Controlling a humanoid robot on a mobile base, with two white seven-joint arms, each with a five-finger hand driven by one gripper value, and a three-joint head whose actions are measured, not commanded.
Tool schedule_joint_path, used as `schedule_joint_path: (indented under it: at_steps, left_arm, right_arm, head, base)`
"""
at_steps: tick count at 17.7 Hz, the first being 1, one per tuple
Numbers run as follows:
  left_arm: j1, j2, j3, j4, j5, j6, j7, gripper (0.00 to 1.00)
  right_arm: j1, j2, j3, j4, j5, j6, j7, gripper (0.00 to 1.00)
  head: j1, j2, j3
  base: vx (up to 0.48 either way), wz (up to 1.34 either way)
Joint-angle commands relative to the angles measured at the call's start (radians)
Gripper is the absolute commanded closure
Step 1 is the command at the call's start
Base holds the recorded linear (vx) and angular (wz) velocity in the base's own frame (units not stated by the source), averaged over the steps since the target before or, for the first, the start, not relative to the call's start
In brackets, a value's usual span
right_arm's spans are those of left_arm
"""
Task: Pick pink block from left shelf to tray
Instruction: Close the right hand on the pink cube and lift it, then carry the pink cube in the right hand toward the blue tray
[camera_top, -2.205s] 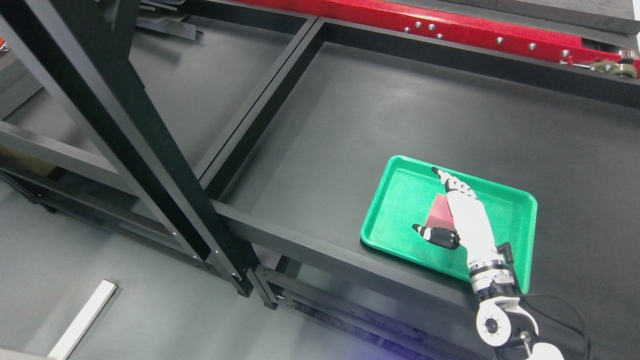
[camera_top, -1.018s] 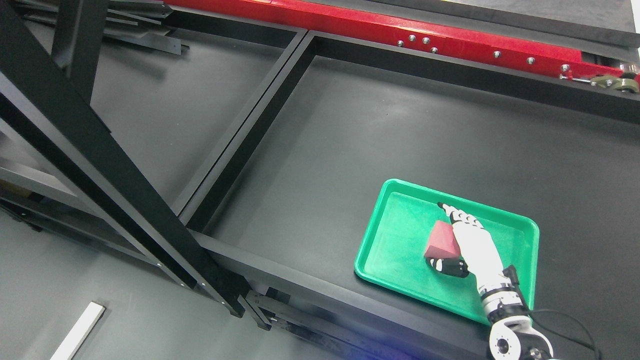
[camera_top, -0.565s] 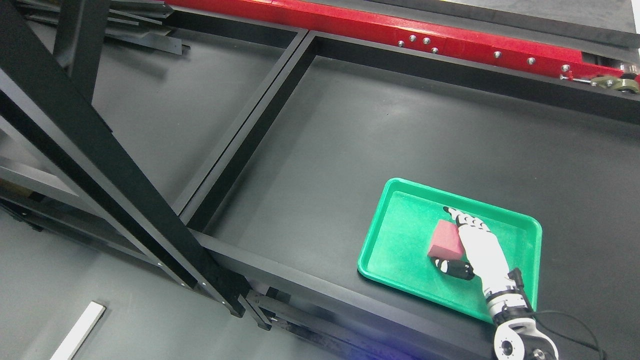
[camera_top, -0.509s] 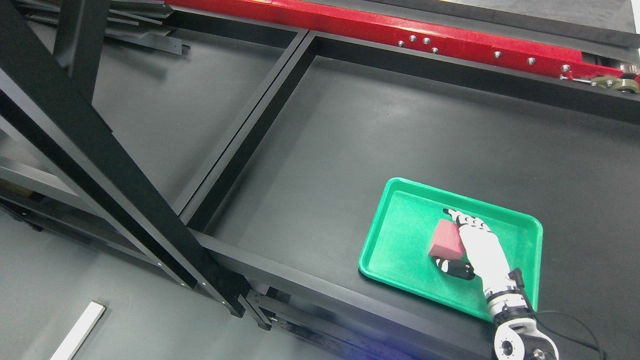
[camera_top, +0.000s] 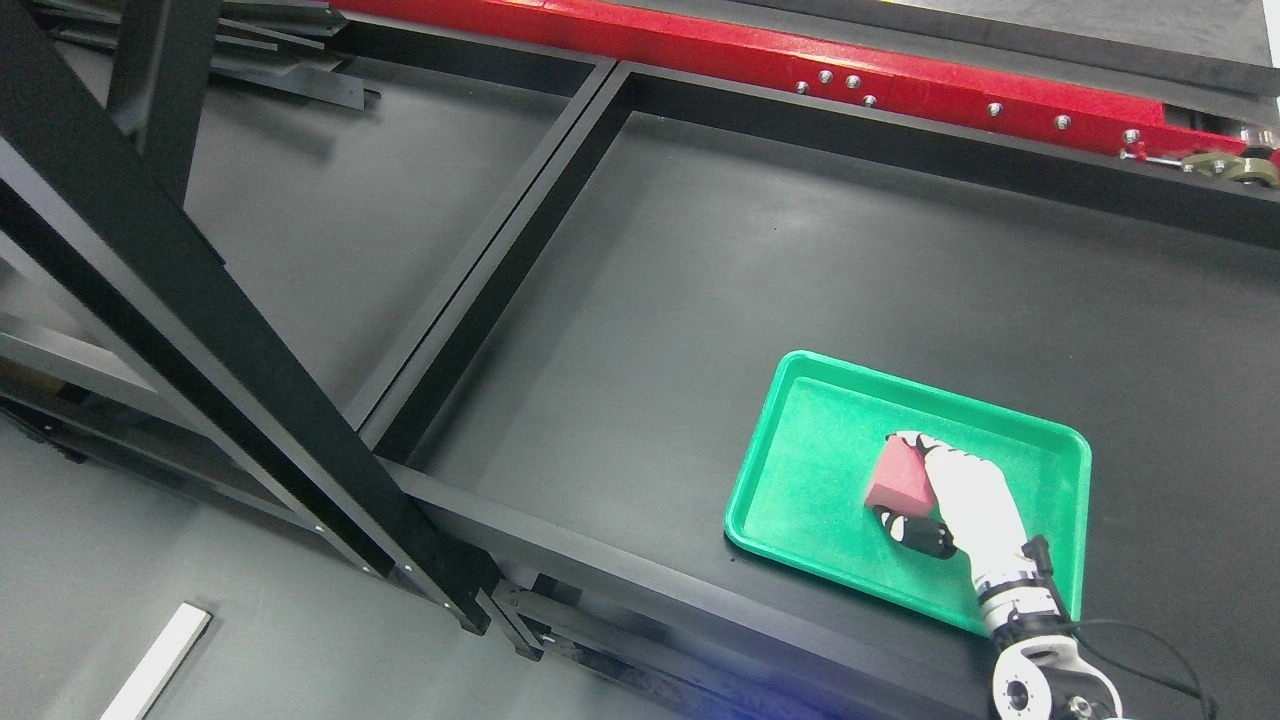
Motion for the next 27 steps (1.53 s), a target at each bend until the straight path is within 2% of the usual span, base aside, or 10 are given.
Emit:
schedule_joint_path:
  at_steps: [1,3,6,10,12,18,24,27]
  left_arm:
    - [0.009,0.017,0.0,0.0,-0.002,-0.001,0.001,0.0]
    - [0.009,0.017,0.0,0.0,-0.002,-0.001,0.001,0.0]
    - [0.009,0.017,0.0,0.0,-0.002,-0.001,0.001,0.0]
    - [0.009,0.017,0.0,0.0,-0.002,-0.001,0.001,0.0]
    - [0.009,0.017,0.0,0.0,-0.002,-0.001,0.001,0.0]
    - [0.009,0.017,0.0,0.0,-0.002,-0.001,0.001,0.0]
    - [0.009,0.017,0.0,0.0,-0.002,-0.001,0.001,0.0]
    - [0.009,0.017,0.0,0.0,-0.002,-0.001,0.001,0.0]
  right_arm:
    - [-0.016,0.019,-0.046,0.003,-0.052,-0.083,-0.026,0.98]
    - [-0.019,0.049,-0.077,0.001,-0.095,-0.146,-0.089,0.98]
    - [-0.015,0.082,-0.081,-0.028,-0.106,-0.169,-0.19,0.98]
    - [-0.007,0.125,-0.185,-0.082,-0.144,-0.202,-0.221,0.98]
    - [-0.002,0.122,-0.216,-0.088,-0.184,-0.23,-0.22,0.98]
    - [0.002,0.143,-0.219,-0.088,-0.213,-0.218,-0.218,0.97]
    - [0.007,0.143,-0.222,-0.112,-0.374,-0.146,-0.201,0.95]
    - [0.024,0.143,-0.262,-0.134,-0.435,-0.138,-0.201,0.95]
  head:
    - [0.0,0.0,0.0]
    - [0.0,0.0,0.0]
    - [0.0,0.0,0.0]
    - [0.0,0.0,0.0]
    - [0.0,0.0,0.0]
    - [0.0,0.0,0.0]
    - [0.0,0.0,0.0]
    - [0.0,0.0,0.0]
  base:
    - [0.0,0.0]
    - [0.0,0.0]
    - [0.0,0.0]
    - [0.0,0.0]
    - [0.0,0.0]
    - [-0.005,0.01]
    - [-0.029,0.07]
    - [-0.057,0.16]
